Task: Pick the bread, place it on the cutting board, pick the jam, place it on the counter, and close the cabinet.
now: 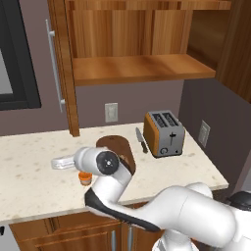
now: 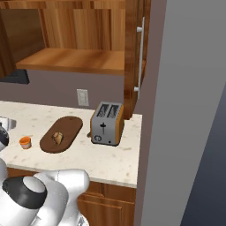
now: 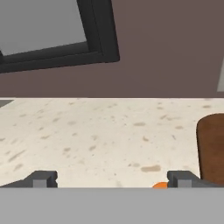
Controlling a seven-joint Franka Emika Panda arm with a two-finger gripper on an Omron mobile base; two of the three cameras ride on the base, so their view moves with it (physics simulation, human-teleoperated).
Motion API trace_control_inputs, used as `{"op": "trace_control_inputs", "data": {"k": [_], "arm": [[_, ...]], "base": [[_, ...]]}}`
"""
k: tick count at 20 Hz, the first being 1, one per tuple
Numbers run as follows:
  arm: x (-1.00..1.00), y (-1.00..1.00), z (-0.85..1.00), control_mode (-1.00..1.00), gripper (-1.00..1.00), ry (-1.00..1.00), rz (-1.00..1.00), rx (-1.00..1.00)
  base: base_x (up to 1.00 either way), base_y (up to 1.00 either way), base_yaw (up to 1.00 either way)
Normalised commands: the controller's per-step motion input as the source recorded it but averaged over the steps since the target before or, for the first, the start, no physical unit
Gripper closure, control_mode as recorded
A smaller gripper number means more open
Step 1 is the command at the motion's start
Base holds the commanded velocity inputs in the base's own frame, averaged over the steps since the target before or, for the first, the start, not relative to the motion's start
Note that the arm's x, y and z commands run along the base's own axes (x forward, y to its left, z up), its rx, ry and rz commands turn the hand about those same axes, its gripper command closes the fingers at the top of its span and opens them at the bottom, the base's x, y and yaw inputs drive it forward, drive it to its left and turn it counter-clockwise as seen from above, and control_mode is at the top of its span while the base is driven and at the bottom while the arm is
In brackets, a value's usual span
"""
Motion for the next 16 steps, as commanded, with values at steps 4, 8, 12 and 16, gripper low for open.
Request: {"op": "trace_control_inputs", "data": {"k": [4,8,12,16], "arm": [[-0.26,0.21,0.12,-1.00,-1.00,-0.13,0.00,-0.03],[-0.14,0.19,0.30,-1.00,-1.00,-0.14,0.00,0.00],[-0.19,0.16,0.43,-1.00,-1.00,-0.15,-0.02,0.00],[-0.22,0.21,0.41,-1.00,-1.00,-0.11,-0.04,0.00]], "base": [[0.00,0.00,0.00],[0.00,0.00,0.00],[0.00,0.00,0.00],[0.00,0.00,0.00]]}}
